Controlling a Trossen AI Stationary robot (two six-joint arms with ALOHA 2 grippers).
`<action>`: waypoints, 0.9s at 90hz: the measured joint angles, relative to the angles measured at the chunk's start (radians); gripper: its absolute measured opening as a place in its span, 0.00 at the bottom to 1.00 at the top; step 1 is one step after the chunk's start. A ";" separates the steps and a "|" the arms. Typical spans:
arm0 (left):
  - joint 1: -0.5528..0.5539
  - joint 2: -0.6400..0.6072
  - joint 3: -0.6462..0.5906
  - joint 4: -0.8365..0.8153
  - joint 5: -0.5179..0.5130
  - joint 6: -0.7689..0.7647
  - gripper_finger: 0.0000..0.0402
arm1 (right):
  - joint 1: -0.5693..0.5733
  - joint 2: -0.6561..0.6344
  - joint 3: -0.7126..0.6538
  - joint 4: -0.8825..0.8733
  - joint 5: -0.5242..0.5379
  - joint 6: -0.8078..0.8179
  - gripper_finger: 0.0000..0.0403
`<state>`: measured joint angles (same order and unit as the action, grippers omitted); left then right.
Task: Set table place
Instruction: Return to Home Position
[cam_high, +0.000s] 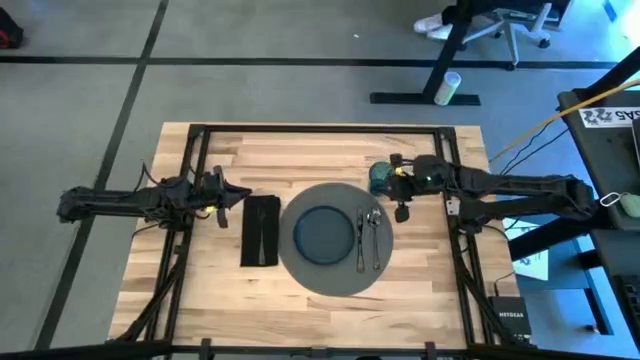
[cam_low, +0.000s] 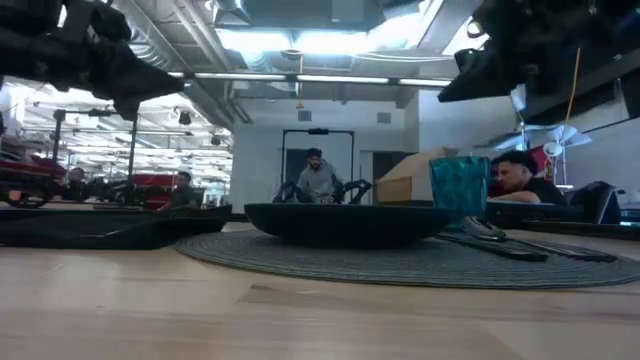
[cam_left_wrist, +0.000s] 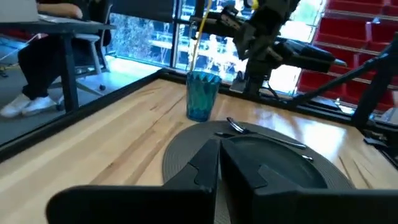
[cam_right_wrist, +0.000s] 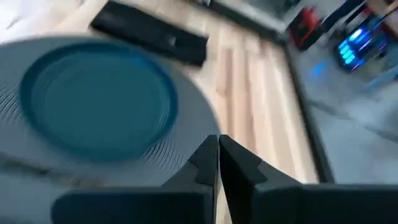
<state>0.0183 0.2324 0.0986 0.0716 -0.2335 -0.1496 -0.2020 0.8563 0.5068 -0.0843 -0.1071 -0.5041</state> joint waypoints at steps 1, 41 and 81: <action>-0.002 -0.004 -0.002 0.001 0.000 0.000 0.00 | 0.000 -0.007 -0.010 0.011 0.000 0.000 0.00; -0.150 -0.205 -0.090 0.003 -0.215 0.079 0.00 | 0.000 -0.203 -0.353 0.503 0.020 0.001 0.00; -0.248 -0.228 -0.089 -0.003 -0.305 0.120 0.00 | 0.000 -0.299 -0.500 0.641 0.044 -0.044 0.00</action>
<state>-0.2296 0.0040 0.0093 0.0682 -0.5385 -0.0296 -0.2020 0.5577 0.0071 0.5566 -0.0636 -0.5486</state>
